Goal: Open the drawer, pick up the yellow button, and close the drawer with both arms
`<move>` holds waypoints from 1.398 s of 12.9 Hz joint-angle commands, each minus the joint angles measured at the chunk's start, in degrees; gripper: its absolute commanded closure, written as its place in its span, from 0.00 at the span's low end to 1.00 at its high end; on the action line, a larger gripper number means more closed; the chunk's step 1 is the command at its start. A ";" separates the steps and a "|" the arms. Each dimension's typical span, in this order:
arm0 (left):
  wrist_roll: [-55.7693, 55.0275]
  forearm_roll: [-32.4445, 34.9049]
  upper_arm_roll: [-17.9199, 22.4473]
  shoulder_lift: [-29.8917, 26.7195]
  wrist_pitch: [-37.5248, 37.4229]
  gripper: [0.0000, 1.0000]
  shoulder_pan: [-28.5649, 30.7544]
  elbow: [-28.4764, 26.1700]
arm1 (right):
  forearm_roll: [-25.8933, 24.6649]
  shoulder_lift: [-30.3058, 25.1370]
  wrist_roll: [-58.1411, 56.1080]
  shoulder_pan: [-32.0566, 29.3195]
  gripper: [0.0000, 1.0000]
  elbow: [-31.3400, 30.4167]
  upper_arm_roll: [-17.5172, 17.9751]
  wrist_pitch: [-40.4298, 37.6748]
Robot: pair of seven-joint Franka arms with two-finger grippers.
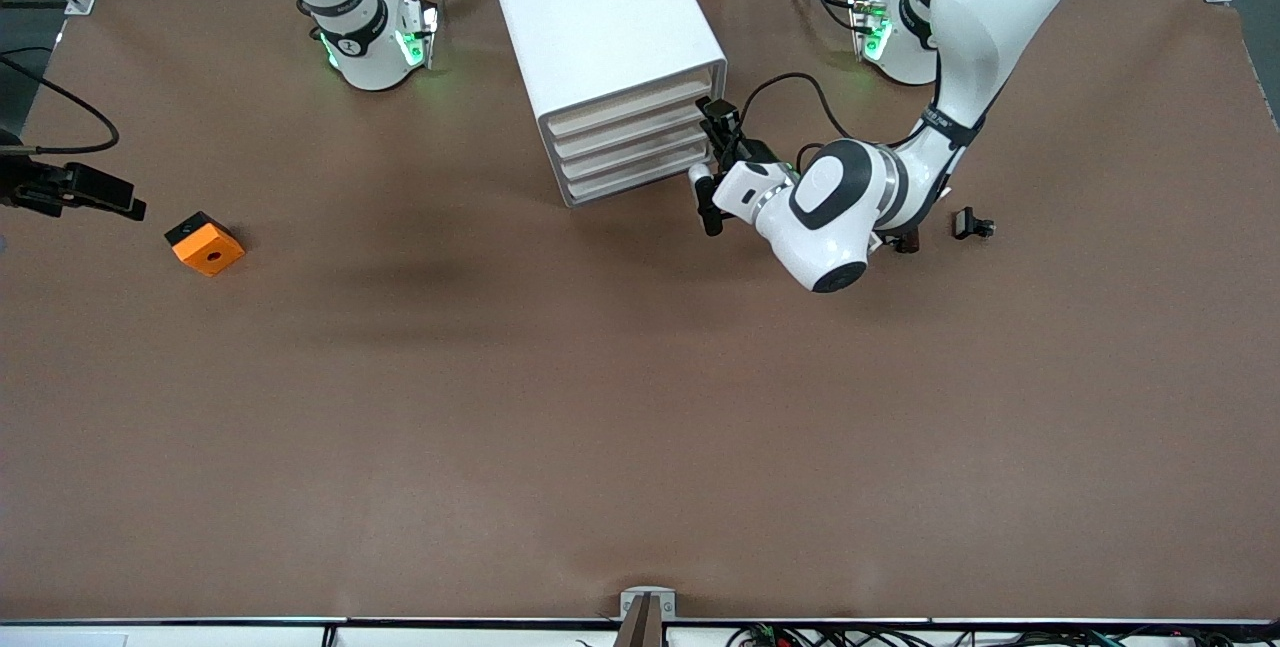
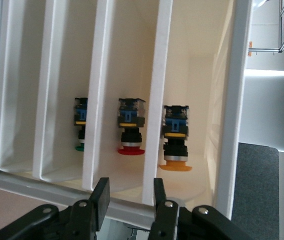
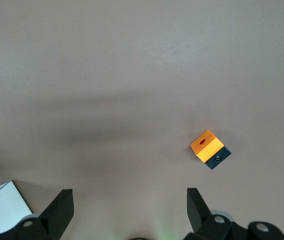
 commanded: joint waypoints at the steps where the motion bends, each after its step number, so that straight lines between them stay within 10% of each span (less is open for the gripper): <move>1: -0.84 0.27 -0.53 -3.33 -1.35 0.57 0.38 -1.54 | 0.41 0.92 3.37 0.11 0.00 0.71 0.46 -0.04; 18: -0.14 -1.31 -2.81 -0.96 2.78 0.65 -2.60 -2.07 | 0.24 1.10 19.21 6.61 0.00 0.45 0.55 1.19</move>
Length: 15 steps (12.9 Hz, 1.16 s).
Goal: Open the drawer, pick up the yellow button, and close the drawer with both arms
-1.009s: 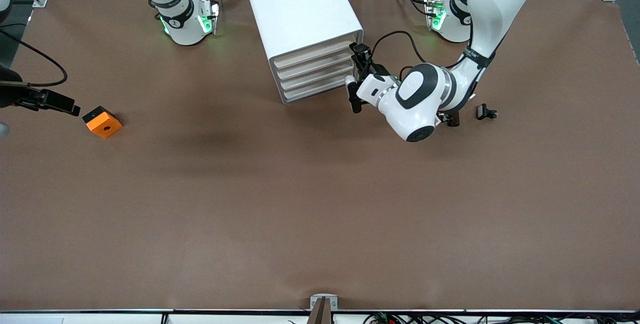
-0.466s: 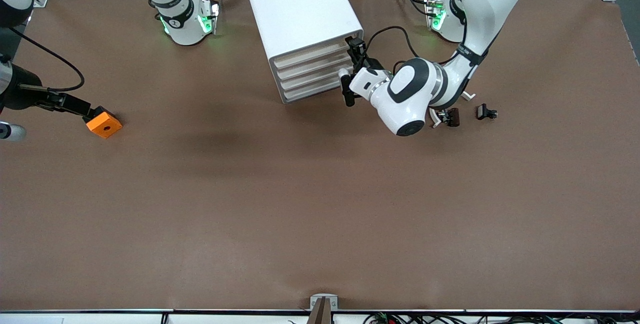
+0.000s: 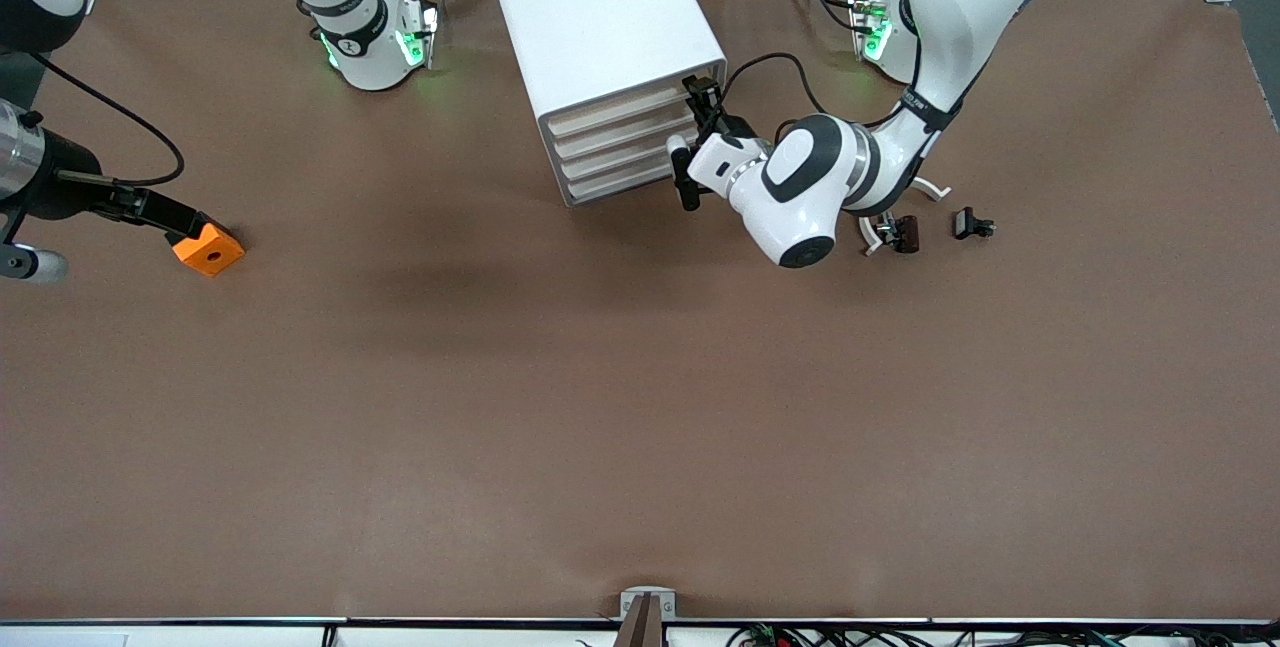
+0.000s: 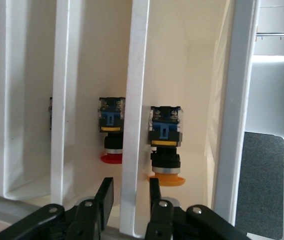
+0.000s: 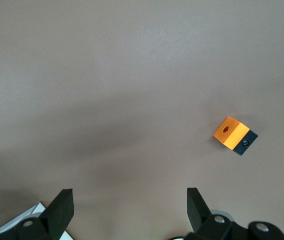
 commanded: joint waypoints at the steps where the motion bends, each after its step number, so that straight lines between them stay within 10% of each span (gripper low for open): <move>1: 0.30 -1.00 -0.41 -0.20 0.80 0.65 -0.19 -0.71 | 0.11 0.23 4.08 1.17 0.00 0.44 -0.09 0.15; 7: 0.30 -1.00 -0.50 -0.46 0.80 0.99 -0.90 -0.71 | 0.02 0.23 10.76 3.72 0.00 0.53 -0.09 0.59; 15: 0.74 -1.00 -0.15 1.20 2.47 1.00 0.85 1.57 | 0.11 0.32 28.07 10.83 0.00 0.44 0.00 0.59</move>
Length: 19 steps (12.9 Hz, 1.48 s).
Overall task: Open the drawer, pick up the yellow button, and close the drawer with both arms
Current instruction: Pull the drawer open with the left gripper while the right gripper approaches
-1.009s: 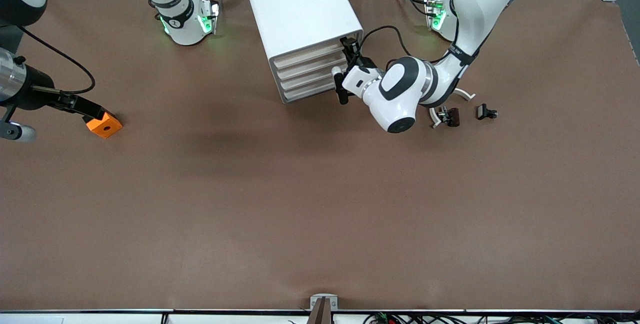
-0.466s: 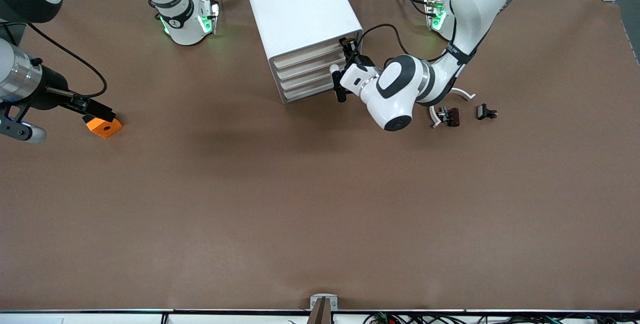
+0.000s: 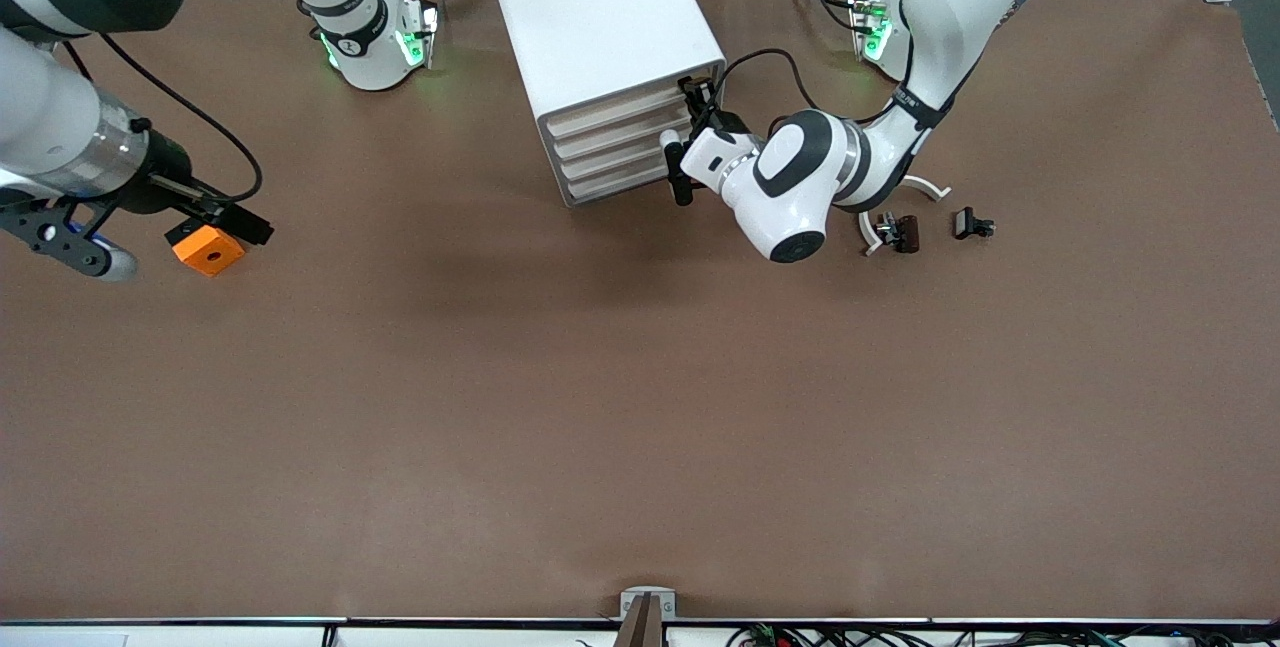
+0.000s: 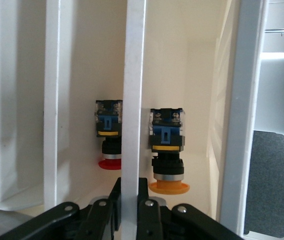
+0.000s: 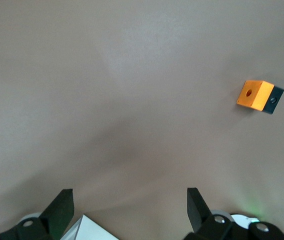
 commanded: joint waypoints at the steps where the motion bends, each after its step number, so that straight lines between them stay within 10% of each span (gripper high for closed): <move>1: -0.02 -0.78 -0.04 1.79 1.50 1.00 1.84 2.68 | 0.19 0.44 6.43 2.73 0.00 0.44 -0.21 0.09; 19: -0.72 -3.33 6.72 10.24 1.50 0.97 4.05 16.92 | 0.19 5.71 49.14 25.48 0.00 0.62 -0.21 5.62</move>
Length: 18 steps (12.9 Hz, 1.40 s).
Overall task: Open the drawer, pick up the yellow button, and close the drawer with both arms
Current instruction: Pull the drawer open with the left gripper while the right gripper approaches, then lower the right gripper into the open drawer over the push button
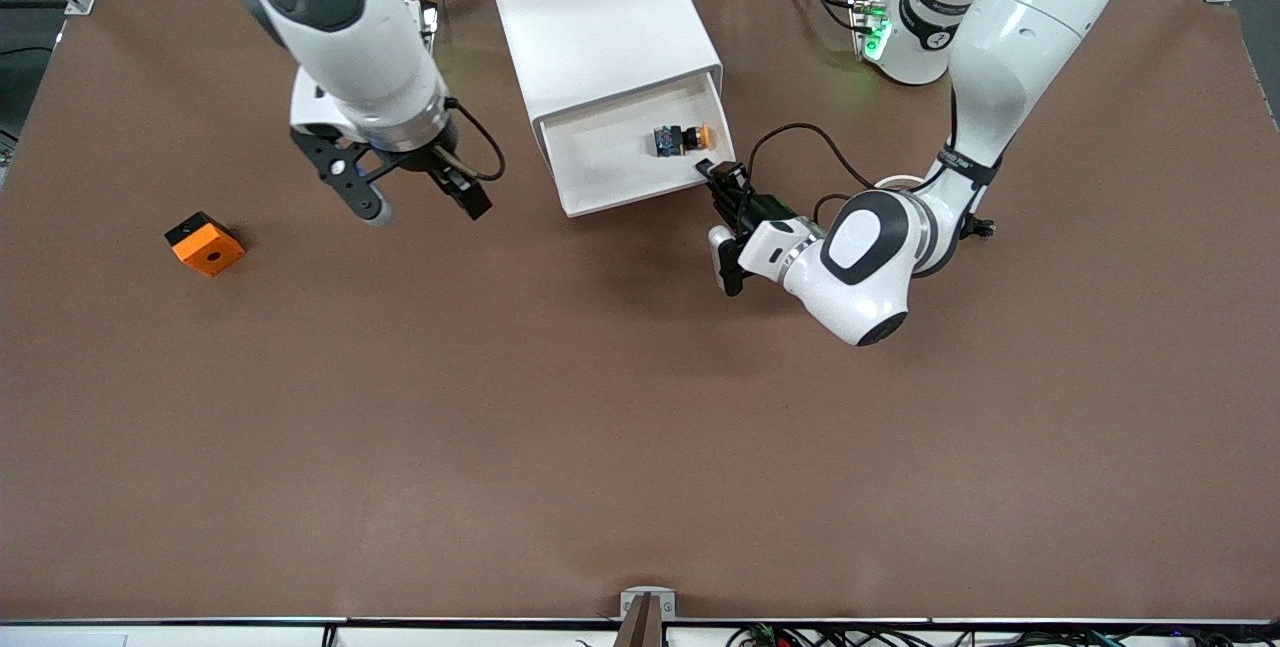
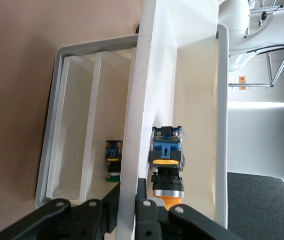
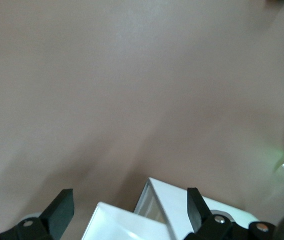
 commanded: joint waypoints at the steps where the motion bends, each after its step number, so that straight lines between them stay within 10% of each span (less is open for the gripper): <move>1: -0.75 -1.83 0.90 2.01 3.29 0.97 -0.62 3.69 | 0.16 2.26 8.27 3.42 0.00 0.62 -0.45 2.14; 9: -1.10 -2.98 1.52 1.93 3.29 0.90 1.05 6.07 | 0.16 9.46 27.44 10.02 0.00 3.08 -0.36 6.90; 11: -1.10 -2.89 1.52 2.01 3.29 0.73 1.22 6.07 | 1.90 10.70 30.27 11.25 0.00 4.40 -0.36 6.90; 13: -1.01 -2.89 1.61 2.01 3.29 0.20 1.40 5.98 | 3.41 11.40 32.11 11.78 0.00 5.10 -0.45 7.60; 18: -1.10 -3.24 1.52 2.01 3.29 0.00 2.80 6.07 | 3.58 13.16 38.44 14.24 0.00 6.59 -0.36 11.03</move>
